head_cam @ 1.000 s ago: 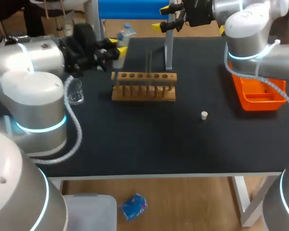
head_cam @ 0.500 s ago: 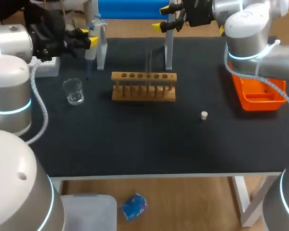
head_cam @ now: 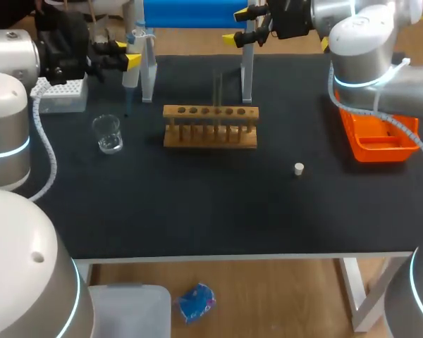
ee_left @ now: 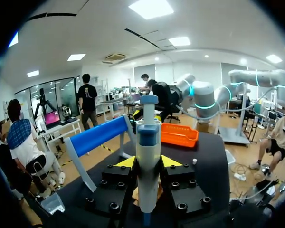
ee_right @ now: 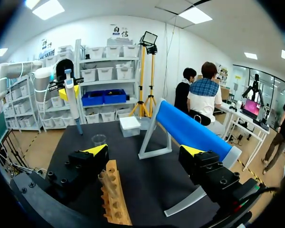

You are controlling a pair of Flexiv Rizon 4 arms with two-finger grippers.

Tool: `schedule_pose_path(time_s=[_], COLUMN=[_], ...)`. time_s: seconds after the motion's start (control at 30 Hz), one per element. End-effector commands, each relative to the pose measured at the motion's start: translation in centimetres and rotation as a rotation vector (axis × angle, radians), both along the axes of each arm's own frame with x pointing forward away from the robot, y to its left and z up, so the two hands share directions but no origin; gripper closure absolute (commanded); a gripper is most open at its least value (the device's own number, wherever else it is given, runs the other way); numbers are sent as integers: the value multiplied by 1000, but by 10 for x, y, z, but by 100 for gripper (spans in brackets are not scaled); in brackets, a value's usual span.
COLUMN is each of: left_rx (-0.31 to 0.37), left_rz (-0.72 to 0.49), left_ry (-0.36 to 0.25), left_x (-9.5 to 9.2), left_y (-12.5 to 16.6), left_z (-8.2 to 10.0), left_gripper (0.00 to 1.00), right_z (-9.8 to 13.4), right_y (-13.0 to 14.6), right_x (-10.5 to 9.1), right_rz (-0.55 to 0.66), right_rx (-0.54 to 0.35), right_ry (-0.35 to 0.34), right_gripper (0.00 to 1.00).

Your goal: Invert the test tube, pick up the pipette, mount the tip to pipette, aspirate from beaker and dispense into the tube, eject the tip, return the pipette, and cap with the stopper.

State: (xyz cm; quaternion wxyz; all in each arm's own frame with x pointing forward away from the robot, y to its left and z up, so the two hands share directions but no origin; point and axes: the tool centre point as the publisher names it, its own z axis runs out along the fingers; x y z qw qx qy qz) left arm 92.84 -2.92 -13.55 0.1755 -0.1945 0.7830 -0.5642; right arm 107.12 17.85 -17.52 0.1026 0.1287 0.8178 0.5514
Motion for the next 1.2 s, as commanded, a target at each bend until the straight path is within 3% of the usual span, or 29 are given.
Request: schedule_pose_path(time_s=[0.03, 0.17, 0.2, 0.57, 0.8, 1.2], left_rx=[-1, -1, 5, -26, -74, -81], left_rz=[57, 150, 169, 247, 307, 413], left_ry=[15, 9, 32, 75, 79, 116], left_x=[16, 45, 52, 111, 134, 167], left_y=[0, -7, -9, -31, -29, -24], left_z=[1, 5, 4, -1, -10, -19], left_gripper=[100, 100, 100, 100, 100, 100], right_z=[1, 1, 1, 1, 1, 1], right_y=[-1, -1, -1, -1, -1, -1], right_x=[0, 0, 0, 0, 0, 0], right_rz=[2, 2, 2, 2, 2, 2], right_rx=[-2, -2, -2, -2, -2, -2], right_ry=[2, 2, 2, 2, 2, 2], right_gripper=[0, 0, 0, 0, 0, 0])
